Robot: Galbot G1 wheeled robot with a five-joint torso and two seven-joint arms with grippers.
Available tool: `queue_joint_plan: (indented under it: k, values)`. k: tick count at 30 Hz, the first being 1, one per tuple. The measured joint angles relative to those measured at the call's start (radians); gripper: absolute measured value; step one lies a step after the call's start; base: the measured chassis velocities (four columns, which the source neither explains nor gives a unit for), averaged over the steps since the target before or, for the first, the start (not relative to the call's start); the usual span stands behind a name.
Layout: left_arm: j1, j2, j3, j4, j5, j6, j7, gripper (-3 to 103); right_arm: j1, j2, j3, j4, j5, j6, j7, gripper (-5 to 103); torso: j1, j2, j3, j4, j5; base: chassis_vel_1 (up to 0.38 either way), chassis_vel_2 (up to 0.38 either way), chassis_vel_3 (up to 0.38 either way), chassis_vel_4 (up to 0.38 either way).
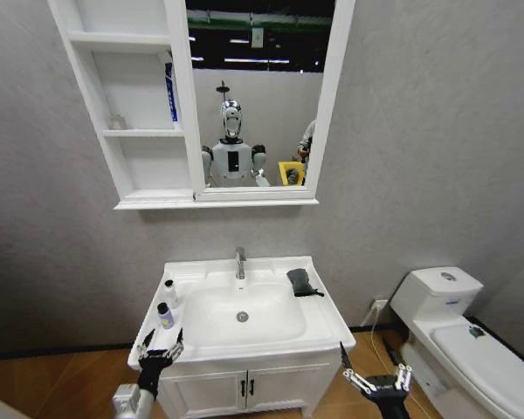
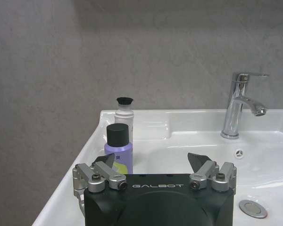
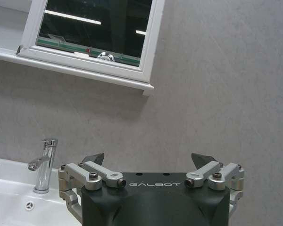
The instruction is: Move facial cleanser and shampoo from washbasin to cabinet, then wipe washbasin with towel.
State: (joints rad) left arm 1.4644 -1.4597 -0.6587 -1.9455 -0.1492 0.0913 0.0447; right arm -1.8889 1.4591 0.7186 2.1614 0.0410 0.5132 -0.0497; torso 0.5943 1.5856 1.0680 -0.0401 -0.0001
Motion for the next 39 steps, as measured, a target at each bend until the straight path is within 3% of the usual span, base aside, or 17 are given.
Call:
queue_joint_plan:
  k: [5,21,23,27,30,32,35,39]
  values:
    - [-0.094,0.014,-0.021,0.091,-0.018,0.014,-0.017,89,-0.001,-0.001,0.004,-0.025,-0.007,0.047,0.009,100,0.001,0.000,0.000,0.0002,0.0002,0.000,0.000,0.000,0.000]
    - [-0.230,0.019,-0.035,0.246,-0.022,0.021,-0.038,88,0.001,0.005,0.002,-0.044,0.019,0.046,0.020,100,0.000,0.000,0.000,0.0001,0.0001,0.000,0.000,0.000,0.000]
    - [-0.240,0.019,-0.035,0.261,-0.014,0.023,-0.037,78,0.000,0.003,0.006,-0.044,0.020,0.045,0.026,100,0.000,0.000,0.000,0.0001,0.0001,0.000,0.000,0.000,0.000]
    - [-0.242,0.019,-0.036,0.266,-0.011,0.025,-0.035,72,0.000,0.001,0.008,-0.043,0.021,0.045,0.030,100,0.000,0.000,0.000,0.0001,0.0001,0.000,0.000,0.000,0.000]
    - [-0.236,0.022,-0.037,0.263,-0.008,0.025,-0.025,51,0.000,0.002,0.005,-0.043,0.021,0.038,0.043,100,0.000,0.000,0.000,0.0001,0.0001,0.000,0.000,0.000,0.000]
    - [-0.234,0.023,-0.037,0.260,-0.007,0.025,-0.024,51,0.000,0.002,0.005,-0.043,0.021,0.037,0.044,100,0.000,0.000,0.000,0.0002,0.0001,0.000,0.000,0.000,0.000]
    - [-0.225,0.027,-0.037,0.243,-0.007,0.025,-0.022,42,0.000,0.004,0.002,-0.044,0.020,0.037,0.046,100,0.000,0.000,0.000,0.0001,0.0001,0.000,0.000,0.000,0.000]
    - [-0.206,0.043,-0.040,0.202,-0.011,0.027,-0.018,42,0.001,0.003,0.001,-0.047,0.019,0.037,0.051,100,0.000,0.000,0.000,-0.0001,-0.0001,0.000,0.000,0.000,0.000]
